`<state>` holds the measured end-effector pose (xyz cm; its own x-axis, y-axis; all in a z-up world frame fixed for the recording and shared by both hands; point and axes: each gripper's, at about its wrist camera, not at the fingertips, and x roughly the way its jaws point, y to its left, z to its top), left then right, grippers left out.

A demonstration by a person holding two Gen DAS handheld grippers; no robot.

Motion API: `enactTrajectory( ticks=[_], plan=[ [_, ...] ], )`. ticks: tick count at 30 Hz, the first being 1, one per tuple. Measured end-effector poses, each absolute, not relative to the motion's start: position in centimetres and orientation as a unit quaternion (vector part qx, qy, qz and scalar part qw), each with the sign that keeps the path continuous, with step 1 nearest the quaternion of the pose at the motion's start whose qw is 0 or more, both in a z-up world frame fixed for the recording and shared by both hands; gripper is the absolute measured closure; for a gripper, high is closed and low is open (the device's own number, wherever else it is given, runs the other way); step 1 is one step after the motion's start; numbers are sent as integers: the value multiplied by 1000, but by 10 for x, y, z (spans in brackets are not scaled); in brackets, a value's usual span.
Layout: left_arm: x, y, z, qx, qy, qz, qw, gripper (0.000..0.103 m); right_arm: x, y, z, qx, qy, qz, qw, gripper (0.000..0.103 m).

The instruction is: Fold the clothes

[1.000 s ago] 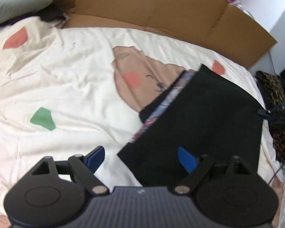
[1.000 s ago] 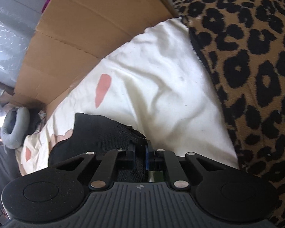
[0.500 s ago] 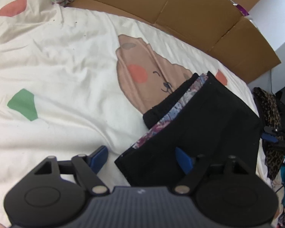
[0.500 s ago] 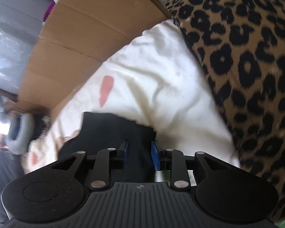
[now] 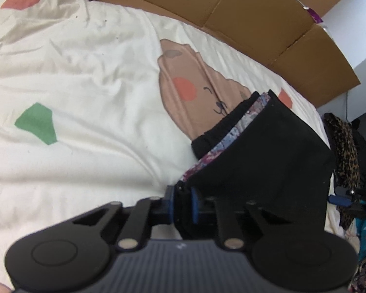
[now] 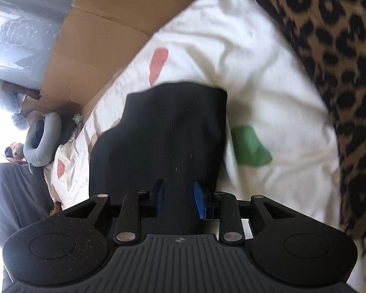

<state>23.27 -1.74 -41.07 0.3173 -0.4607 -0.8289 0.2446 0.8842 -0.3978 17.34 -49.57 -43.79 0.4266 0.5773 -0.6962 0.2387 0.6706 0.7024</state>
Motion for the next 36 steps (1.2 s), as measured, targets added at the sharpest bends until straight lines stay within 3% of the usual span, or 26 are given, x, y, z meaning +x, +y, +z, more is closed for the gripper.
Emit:
enactTrajectory(
  ticks=[3,10,36],
  plan=[
    [231,-19,-403,-87,532,-216,814,94,171,-491,-440,393,526,112,746,65],
    [234,-6,-382,-94,508,-205,832,95,169,-488,-441,382,530,109,749,60],
    [241,-9,-402,-65,532,-178,825,95,158,-481,-485,441,518,92,727,54]
  ],
)
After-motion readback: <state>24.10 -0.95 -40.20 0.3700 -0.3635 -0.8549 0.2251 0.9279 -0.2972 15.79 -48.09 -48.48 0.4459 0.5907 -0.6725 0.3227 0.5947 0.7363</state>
